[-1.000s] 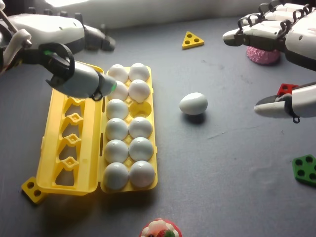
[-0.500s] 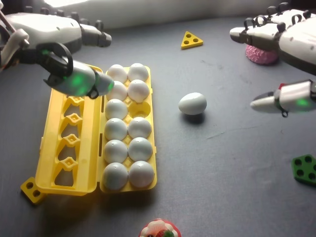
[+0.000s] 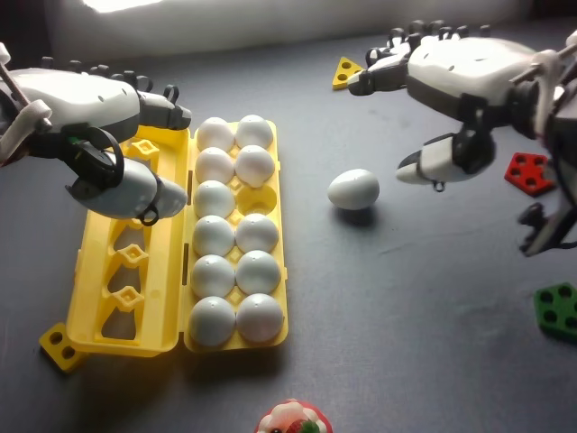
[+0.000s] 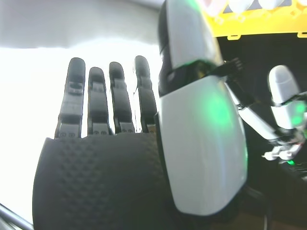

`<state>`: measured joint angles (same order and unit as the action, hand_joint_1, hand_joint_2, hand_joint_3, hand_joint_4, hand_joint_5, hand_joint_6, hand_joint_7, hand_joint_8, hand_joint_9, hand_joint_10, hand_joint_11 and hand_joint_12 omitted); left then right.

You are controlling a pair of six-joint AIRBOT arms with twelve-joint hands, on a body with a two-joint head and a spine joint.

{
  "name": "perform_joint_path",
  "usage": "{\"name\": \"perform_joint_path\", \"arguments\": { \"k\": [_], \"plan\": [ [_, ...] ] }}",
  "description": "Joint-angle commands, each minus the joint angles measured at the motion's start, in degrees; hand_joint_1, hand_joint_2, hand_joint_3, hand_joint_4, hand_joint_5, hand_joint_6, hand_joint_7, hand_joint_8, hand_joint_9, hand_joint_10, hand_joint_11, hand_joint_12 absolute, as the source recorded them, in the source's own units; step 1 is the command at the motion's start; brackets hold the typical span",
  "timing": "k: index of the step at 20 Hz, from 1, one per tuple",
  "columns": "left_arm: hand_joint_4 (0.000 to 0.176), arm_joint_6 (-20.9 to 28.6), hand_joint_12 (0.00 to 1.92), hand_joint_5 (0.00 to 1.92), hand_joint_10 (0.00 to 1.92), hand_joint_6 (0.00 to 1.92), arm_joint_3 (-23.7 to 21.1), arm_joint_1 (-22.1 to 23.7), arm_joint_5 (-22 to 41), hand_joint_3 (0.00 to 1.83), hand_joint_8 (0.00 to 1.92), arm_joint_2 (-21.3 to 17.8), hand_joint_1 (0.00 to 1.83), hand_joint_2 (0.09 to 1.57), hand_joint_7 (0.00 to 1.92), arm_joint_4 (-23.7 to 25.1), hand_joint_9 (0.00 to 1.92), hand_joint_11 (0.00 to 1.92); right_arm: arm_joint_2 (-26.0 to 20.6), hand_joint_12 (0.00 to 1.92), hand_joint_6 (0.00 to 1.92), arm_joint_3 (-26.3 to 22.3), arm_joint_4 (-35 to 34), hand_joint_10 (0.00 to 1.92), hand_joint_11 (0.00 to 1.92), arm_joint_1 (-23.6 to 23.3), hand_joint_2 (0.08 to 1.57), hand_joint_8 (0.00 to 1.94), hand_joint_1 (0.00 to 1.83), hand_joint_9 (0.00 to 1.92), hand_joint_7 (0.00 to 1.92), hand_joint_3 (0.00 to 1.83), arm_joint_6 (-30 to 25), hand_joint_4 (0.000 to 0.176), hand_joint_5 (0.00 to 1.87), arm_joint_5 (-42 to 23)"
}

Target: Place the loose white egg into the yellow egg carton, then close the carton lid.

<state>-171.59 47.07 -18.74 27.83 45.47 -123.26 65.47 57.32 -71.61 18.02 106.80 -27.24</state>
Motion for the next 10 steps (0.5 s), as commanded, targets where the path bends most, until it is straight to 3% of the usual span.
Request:
{"name": "perform_joint_path", "arguments": {
  "k": [1, 2, 5, 10],
  "plan": [
    [0.042, -0.2, 0.64, 0.17, 0.0, 0.01, 0.3, 0.4, -2.0, 0.0, 0.01, -0.1, 0.49, 1.25, 0.17, 2.3, 0.17, 0.0, 0.2, 0.5, 0.03, 0.6, 1.1, 0.02, 0.0, -1.1, 0.99, 0.0, 1.33, 0.05, 0.13, 0.0, 0.1, 0.004, 0.43, -3.9],
    [0.043, -0.2, 0.66, 0.17, 0.0, 0.0, 0.4, 0.4, -2.2, 0.0, 0.0, -0.1, 0.49, 1.25, 0.18, 2.3, 0.17, 0.0, 1.5, 0.4, 0.03, 1.7, -1.5, 0.01, 0.0, -1.4, 0.98, 0.0, 1.34, 0.04, 0.12, 0.0, 0.1, 0.006, 0.43, -4.1],
    [0.05, -0.2, 0.66, 0.16, 0.01, 0.0, 0.6, 0.4, -2.8, 0.0, 0.01, -0.1, 0.47, 1.25, 0.18, 2.6, 0.18, 0.0, 4.2, 0.39, 0.03, 3.8, -5.9, 0.01, 0.0, -1.4, 0.99, 0.0, 1.33, 0.03, 0.11, 0.0, 0.2, 0.009, 0.43, -4.4],
    [0.051, -0.2, 0.72, 0.18, 0.0, 0.0, 0.1, 0.0, -3.1, 0.0, 0.0, -0.1, 0.49, 1.25, 0.17, 2.8, 0.18, 0.0, 6.4, 0.22, 0.01, 4.4, -7.4, 0.0, 0.0, -0.6, 0.99, 0.01, 1.33, 0.01, 0.09, 0.0, 0.2, 0.009, 0.4, -5.3]
  ]
}}
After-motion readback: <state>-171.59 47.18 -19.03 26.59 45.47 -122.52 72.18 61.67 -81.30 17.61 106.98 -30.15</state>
